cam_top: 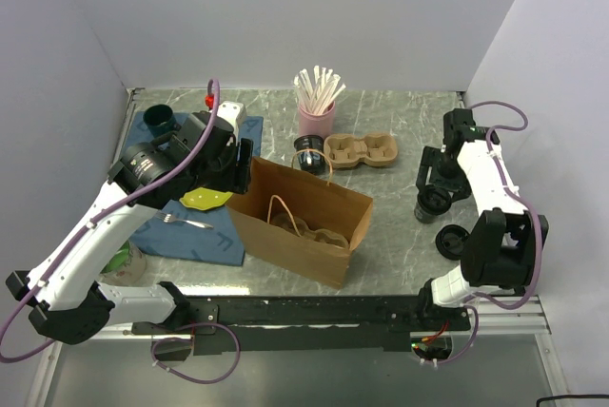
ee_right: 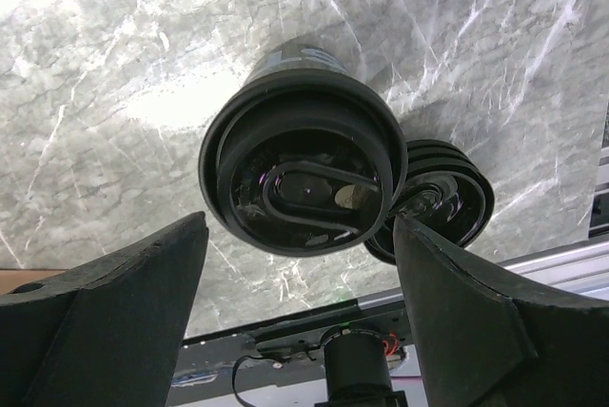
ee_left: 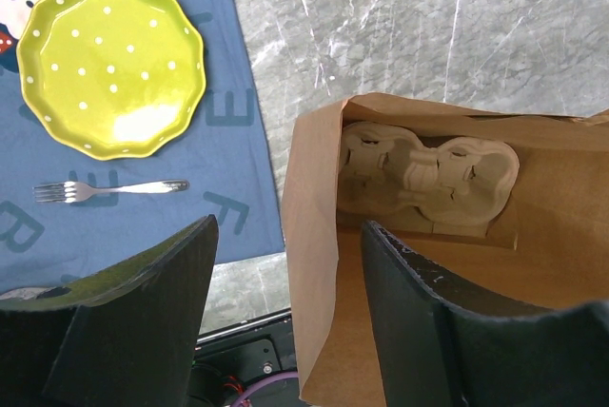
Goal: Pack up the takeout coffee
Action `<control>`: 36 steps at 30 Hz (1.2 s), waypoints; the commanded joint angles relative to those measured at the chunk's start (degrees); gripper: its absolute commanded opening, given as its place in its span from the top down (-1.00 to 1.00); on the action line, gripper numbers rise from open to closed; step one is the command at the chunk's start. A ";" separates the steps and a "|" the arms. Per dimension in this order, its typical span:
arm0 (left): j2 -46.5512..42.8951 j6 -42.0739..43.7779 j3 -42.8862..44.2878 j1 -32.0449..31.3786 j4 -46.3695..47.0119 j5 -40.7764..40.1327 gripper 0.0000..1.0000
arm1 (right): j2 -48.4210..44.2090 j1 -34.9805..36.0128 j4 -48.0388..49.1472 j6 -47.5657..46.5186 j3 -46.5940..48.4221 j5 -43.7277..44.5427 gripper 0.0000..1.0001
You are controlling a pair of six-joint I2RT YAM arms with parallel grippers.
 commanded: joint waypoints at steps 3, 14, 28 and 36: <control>-0.37 1.26 0.88 0.15 -0.20 -0.58 -0.36 | 1.50 0.20 1.75 -0.44 1.05 1.47 -0.71; 0.07 1.00 0.62 0.15 0.15 -0.84 -0.36 | 1.76 0.20 3.16 -0.44 -0.97 1.99 -0.61; -0.45 0.47 0.18 0.15 0.41 -1.02 -0.35 | -0.25 0.20 8.34 -1.24 -5.88 0.59 -0.59; -1.15 0.20 -0.26 0.15 0.41 -1.11 -0.35 | 0.18 0.20 10.02 -1.50 -7.56 -0.38 -0.54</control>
